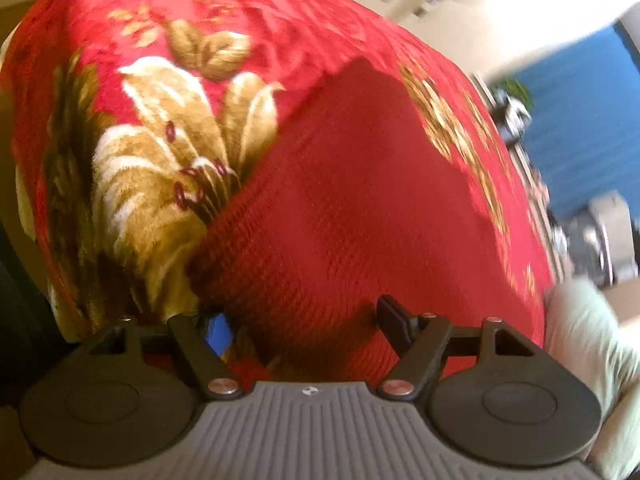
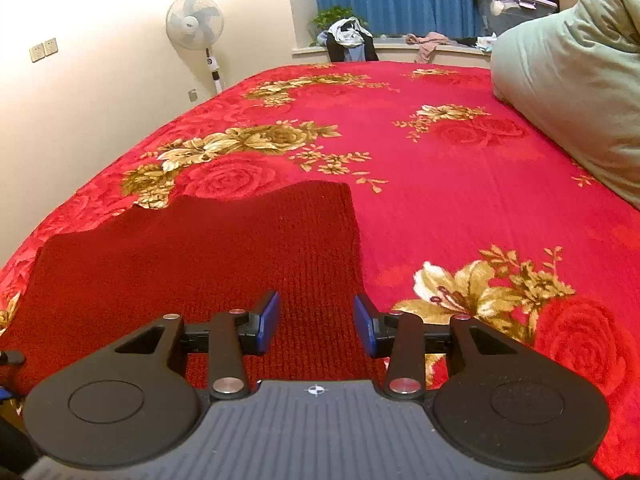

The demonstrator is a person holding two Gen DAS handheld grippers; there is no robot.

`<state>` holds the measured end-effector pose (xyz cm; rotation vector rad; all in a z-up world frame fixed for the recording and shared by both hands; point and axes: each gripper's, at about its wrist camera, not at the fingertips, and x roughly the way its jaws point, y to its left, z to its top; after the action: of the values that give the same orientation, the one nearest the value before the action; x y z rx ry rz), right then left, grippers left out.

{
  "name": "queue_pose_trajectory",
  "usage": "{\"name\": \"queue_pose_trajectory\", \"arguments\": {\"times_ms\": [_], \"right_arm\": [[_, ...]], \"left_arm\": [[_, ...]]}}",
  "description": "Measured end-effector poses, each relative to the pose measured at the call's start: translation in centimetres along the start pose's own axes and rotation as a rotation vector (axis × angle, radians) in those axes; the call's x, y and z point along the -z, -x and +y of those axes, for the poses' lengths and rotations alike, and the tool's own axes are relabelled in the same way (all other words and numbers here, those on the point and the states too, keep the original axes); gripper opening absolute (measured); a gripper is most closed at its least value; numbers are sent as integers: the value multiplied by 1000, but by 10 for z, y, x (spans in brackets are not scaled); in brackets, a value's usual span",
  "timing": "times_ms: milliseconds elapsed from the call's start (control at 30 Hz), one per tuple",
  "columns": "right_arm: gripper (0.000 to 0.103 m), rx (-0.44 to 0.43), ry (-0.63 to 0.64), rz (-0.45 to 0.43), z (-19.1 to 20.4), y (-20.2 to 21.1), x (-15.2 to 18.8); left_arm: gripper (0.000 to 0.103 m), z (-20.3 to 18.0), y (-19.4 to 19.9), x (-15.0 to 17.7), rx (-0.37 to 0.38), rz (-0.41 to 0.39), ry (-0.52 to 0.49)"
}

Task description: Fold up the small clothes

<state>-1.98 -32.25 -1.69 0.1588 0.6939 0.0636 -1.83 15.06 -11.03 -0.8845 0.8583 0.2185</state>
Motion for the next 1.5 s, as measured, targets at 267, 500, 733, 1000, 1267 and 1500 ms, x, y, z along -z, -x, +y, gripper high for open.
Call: {"name": "queue_pose_trajectory", "arguments": {"times_ms": [267, 500, 733, 1000, 1267, 1500], "right_arm": [[43, 36, 5, 18, -4, -6, 5], [43, 50, -26, 8, -9, -3, 3], [43, 36, -46, -22, -12, 5, -3], [43, 13, -90, -56, -19, 11, -13], [43, -12, -215, -138, -40, 14, -19], [55, -206, -238, 0, -30, -7, -10]], "left_arm": [[16, -29, 24, -2, -86, -112, -138], [15, -47, 96, -25, 55, -232, -249], [14, -27, 99, -45, -215, -222, -280], [14, -190, 92, 49, -62, -354, -935], [33, -261, 6, 205, 277, 106, -1291], [62, -232, 10, 159, 354, 243, -1196]]}}
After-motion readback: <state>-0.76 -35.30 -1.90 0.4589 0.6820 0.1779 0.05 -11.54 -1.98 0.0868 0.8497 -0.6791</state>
